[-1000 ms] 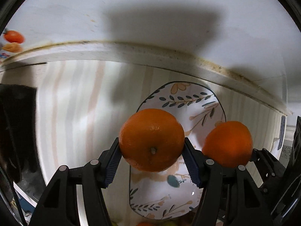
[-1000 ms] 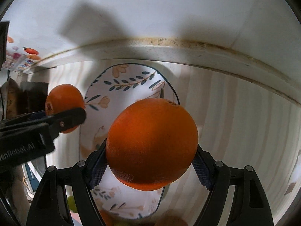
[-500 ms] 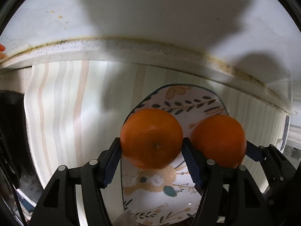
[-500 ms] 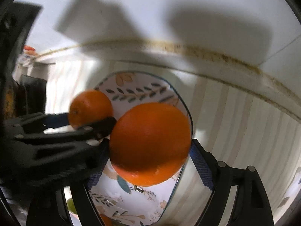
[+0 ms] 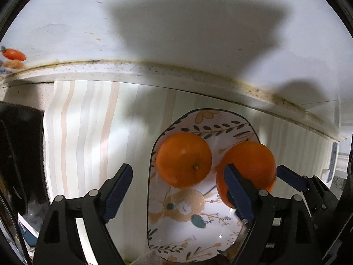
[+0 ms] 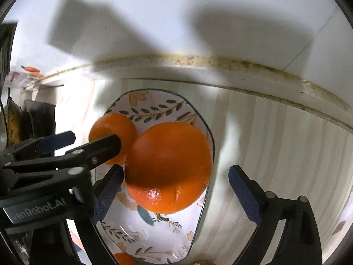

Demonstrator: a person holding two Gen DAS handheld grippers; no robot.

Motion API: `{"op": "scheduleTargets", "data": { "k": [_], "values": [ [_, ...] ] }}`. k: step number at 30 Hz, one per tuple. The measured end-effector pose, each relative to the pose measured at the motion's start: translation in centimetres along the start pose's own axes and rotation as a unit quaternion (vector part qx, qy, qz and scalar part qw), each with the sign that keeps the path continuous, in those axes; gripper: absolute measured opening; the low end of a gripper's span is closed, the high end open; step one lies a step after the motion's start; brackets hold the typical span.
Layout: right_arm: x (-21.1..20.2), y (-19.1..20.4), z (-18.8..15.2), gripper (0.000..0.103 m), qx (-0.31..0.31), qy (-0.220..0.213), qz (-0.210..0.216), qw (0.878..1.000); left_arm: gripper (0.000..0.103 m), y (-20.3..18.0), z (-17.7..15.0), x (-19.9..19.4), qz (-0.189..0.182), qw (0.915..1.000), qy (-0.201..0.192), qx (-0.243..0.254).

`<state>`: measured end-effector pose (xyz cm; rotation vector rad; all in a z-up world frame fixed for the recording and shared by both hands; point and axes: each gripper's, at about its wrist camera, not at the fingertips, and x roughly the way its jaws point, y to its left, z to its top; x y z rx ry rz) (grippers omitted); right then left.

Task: Organize fruits
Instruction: 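Carry both oranges to the floral plate and release them there, then lift both tools away from the plate back toward the fruit pile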

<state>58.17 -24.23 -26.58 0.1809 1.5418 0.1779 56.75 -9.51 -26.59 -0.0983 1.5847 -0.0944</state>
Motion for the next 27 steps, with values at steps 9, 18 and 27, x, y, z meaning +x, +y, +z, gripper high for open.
{"op": "scheduleTargets", "data": {
  "k": [9, 18, 27],
  "values": [
    [-5.0, -0.6, -3.8, 0.098, 0.003, -0.047, -0.051, 0.998, 0.084, 2.9, -4.9, -4.8, 0.015, 0.9980, -0.061, -0.013],
    [-9.2, 2.2, -12.3, 0.098, 0.001, -0.091, -0.080, 0.993, 0.084, 4.3, -11.6, -9.3, 0.028, 0.9931, -0.114, -0.010],
    [-14.3, 6.5, -20.8, 0.098, 0.012, -0.165, -0.086, 0.983, 0.084, 5.4, -19.6, -13.9, 0.040, 0.9815, -0.185, 0.030]
  ]
}}
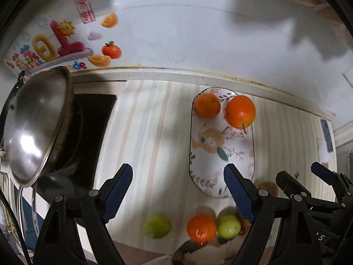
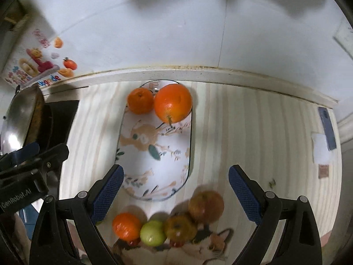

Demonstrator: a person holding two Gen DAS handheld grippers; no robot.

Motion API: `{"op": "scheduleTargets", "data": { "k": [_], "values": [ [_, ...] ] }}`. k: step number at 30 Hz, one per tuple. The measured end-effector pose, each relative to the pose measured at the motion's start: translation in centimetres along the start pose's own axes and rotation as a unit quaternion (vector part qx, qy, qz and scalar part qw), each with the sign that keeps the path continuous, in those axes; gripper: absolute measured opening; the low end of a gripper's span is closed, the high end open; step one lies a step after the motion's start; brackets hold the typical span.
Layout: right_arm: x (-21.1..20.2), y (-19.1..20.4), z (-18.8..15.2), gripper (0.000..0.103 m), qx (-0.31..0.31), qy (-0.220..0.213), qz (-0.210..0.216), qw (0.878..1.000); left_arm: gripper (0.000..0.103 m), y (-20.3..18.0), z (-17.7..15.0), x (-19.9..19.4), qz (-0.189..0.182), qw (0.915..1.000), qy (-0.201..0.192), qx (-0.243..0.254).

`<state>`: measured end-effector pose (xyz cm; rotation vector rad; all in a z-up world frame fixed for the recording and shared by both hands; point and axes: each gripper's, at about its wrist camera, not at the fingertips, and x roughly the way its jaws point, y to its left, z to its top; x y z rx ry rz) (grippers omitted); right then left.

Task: Organize fruits
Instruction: 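Lift both tools away from the plate back toward the fruit pile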

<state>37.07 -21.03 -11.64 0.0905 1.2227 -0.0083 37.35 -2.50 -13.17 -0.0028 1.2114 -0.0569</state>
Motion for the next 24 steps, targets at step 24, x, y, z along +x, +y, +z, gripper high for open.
{"op": "scheduleTargets", "data": {
  "k": [24],
  "values": [
    [-11.6, 2.0, -8.3, 0.098, 0.057, -0.088, 0.034, 0.994, 0.099, 3.1, -7.0, -9.4, -0.037, 0.9962, -0.077, 0.018]
  ]
}}
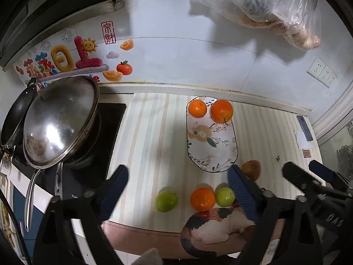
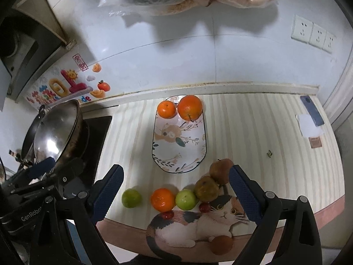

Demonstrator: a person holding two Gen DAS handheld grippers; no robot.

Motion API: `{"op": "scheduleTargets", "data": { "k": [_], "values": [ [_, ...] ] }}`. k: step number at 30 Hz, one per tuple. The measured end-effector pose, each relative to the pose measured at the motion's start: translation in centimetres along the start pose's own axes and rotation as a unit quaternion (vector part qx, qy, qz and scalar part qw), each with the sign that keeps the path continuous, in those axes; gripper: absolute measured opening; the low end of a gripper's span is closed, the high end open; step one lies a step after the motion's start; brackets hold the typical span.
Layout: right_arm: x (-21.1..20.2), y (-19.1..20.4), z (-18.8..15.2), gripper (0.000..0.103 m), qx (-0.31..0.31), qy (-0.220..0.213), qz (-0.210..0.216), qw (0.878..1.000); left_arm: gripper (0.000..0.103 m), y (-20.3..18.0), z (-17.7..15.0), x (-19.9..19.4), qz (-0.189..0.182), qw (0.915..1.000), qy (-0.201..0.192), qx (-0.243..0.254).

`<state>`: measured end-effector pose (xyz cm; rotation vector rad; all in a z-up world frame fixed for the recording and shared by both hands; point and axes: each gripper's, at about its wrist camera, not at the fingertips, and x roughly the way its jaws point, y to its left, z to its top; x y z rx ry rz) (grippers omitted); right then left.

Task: Organize fruits
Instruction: 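Lift both tools away from the plate back toward the fruit pile, then grasp a green apple with the left tool while the right tool grasps a brown apple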

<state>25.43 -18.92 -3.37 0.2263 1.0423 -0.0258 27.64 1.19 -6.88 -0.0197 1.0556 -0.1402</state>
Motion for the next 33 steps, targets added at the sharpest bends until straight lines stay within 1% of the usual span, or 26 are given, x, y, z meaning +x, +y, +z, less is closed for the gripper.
{"op": "scheduleTargets", "data": {
  "k": [2, 4, 6, 8, 10, 12, 13, 15, 16, 18, 21, 25, 26, 27, 28, 29, 30, 31, 33],
  "values": [
    [0.9, -1.2, 0.0, 0.099, 0.013, 0.013, 0.003, 1.000, 0.099, 0.3, -0.3, 1.1, 0.009, 0.9999, 0.007, -0.002],
    [2.3, -2.6, -0.1, 0.099, 0.025, 0.031, -0.001, 0.999, 0.099, 0.6, -0.7, 3.0, 0.017, 0.9995, 0.028, -0.004],
    [4.5, -4.8, -0.3, 0.099, 0.045, 0.054, -0.010, 0.997, 0.099, 0.9, -1.5, 5.4, 0.030, 0.9979, 0.058, -0.002],
    [7.0, -7.0, -0.5, 0.099, 0.067, 0.081, -0.020, 0.994, 0.099, 1.3, -2.5, 8.4, 0.041, 0.9945, 0.096, -0.001],
    [10.1, -9.6, -1.0, 0.099, 0.098, 0.112, -0.020, 0.989, 0.099, 1.6, -3.7, 11.5, 0.052, 0.9880, 0.146, 0.000],
    [12.9, -11.7, -1.5, 0.099, 0.124, 0.140, -0.012, 0.982, 0.099, 1.9, -4.6, 13.6, 0.050, 0.9839, 0.171, -0.007],
    [14.4, -12.5, -1.7, 0.099, 0.136, 0.152, -0.010, 0.979, 0.099, 2.0, -5.1, 14.9, 0.056, 0.9806, 0.188, -0.012],
    [17.4, -14.0, -2.1, 0.099, 0.157, 0.174, -0.008, 0.972, 0.099, 2.3, -6.0, 17.0, 0.055, 0.9756, 0.211, -0.022],
    [18.3, -14.5, -2.3, 0.099, 0.165, 0.182, -0.007, 0.969, 0.099, 2.5, -6.3, 17.8, 0.057, 0.9730, 0.222, -0.028],
    [19.7, -14.6, -2.5, 0.099, 0.176, 0.201, 0.002, 0.964, 0.099, 2.7, -6.8, 19.1, 0.048, 0.9685, 0.241, -0.039],
    [21.4, -14.2, -3.5, 0.099, 0.189, 0.239, 0.029, 0.952, 0.099, 3.0, -7.5, 20.9, 0.046, 0.9626, 0.261, -0.056],
    [23.9, -13.7, -4.9, 0.096, 0.212, 0.279, 0.036, 0.936, 0.098, 3.0, -8.3, 22.9, 0.043, 0.9555, 0.284, -0.068],
    [24.3, -13.6, -5.2, 0.095, 0.221, 0.283, 0.040, 0.932, 0.096, 3.1, -8.5, 23.3, 0.043, 0.9545, 0.286, -0.072],
    [24.8, -13.7, -5.4, 0.091, 0.230, 0.287, 0.047, 0.929, 0.089, 3.2, -8.7, 23.7, 0.042, 0.9537, 0.288, -0.075],
    [25.3, -13.7, -5.7, 0.085, 0.240, 0.290, 0.059, 0.925, 0.073, 3.2, -8.8, 23.9, 0.044, 0.9531, 0.290, -0.076],
    [25.7, -13.7, -5.9, 0.081, 0.247, 0.289, 0.070, 0.922, 0.064, 3.2, -9.0, 24.2, 0.045, 0.9524, 0.292, -0.076],
    [25.9, -13.6, -5.9, 0.072, 0.251, 0.288, 0.081, 0.921, 0.058, 3.3, -9.2, 24.3, 0.041, 0.9524, 0.292, -0.076],
    [25.8, -13.4, -5.8, 0.071, 0.246, 0.287, 0.079, 0.922, 0.058, 3.1, -9.1, 24.1, 0.048, 0.9553, 0.283, -0.069],
    [25.7, -13.0, -5.8, 0.070, 0.229, 0.285, 0.068, 0.928, 0.057, 3.1, -9.2, 23.9, 0.051, 0.9583, 0.274, -0.064]
  ]
}}
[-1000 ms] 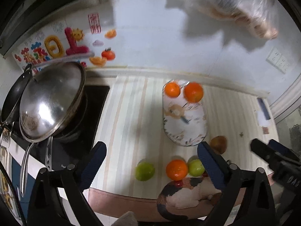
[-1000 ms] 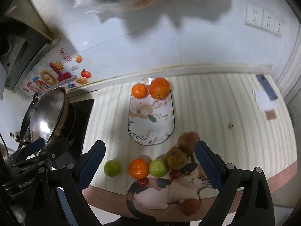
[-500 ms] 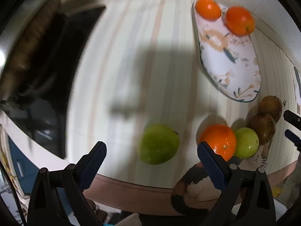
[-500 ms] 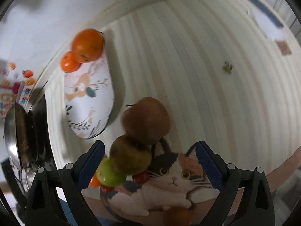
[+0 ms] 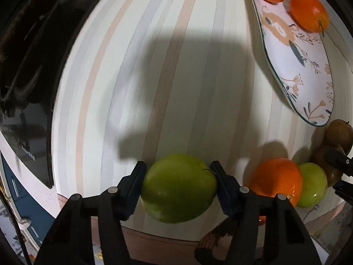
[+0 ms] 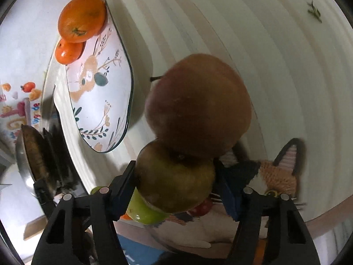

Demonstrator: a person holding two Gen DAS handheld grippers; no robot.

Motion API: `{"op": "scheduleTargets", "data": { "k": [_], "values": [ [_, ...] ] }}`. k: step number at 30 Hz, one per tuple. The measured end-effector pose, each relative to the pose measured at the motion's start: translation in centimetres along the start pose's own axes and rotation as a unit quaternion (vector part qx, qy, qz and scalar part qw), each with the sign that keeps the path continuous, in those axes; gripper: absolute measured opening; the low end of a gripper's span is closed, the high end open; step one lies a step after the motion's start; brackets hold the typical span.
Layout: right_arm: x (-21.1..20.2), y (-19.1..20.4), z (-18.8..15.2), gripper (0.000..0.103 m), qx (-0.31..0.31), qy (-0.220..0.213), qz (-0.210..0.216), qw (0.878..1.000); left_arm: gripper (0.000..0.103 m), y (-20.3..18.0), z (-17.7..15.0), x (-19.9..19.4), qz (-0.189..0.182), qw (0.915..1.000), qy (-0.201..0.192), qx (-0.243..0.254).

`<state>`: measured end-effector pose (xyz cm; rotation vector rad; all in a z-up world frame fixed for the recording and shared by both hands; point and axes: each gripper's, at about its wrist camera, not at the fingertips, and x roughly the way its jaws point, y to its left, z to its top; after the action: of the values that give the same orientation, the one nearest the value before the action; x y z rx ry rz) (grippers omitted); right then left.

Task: Organize fruits
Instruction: 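Grasp a green apple with the left tool while the right tool grasps a brown apple, then carry both apples to the plate and release them beside the oranges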

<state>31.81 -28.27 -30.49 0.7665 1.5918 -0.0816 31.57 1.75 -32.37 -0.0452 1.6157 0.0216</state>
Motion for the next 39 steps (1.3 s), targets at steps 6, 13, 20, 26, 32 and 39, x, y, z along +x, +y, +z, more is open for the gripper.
{"op": "scheduleTargets", "data": {
  "k": [6, 13, 20, 26, 32, 39],
  "values": [
    [-1.5, 0.6, -1.6, 0.070, -0.077, -0.022, -0.088, 0.993, 0.057, 0.0, -1.5, -0.9, 0.002, 0.9999, -0.008, 0.014],
    [-1.5, 0.5, -3.3, 0.071, -0.129, -0.039, -0.134, 0.982, 0.058, -1.2, -2.6, -0.1, 0.011, 0.9995, -0.012, 0.028],
    [-0.8, 1.0, -4.6, 0.071, -0.128, -0.048, -0.148, 0.980, 0.058, -2.1, -3.8, 0.1, 0.016, 0.9992, -0.016, 0.033],
    [-1.2, 0.2, -5.2, 0.070, -0.122, -0.054, -0.138, 0.982, 0.057, -2.2, -3.2, -0.5, 0.016, 0.9993, -0.016, 0.030],
    [-4.0, 0.8, -6.7, 0.070, -0.126, -0.074, -0.109, 0.983, 0.057, -1.8, -2.5, -4.1, -0.012, 0.9986, -0.041, 0.033],
    [-8.7, 7.0, -6.8, 0.070, -0.179, -0.127, -0.062, 0.974, 0.057, -3.2, 1.9, -10.8, -0.093, 0.9925, -0.075, 0.024]
  ]
}}
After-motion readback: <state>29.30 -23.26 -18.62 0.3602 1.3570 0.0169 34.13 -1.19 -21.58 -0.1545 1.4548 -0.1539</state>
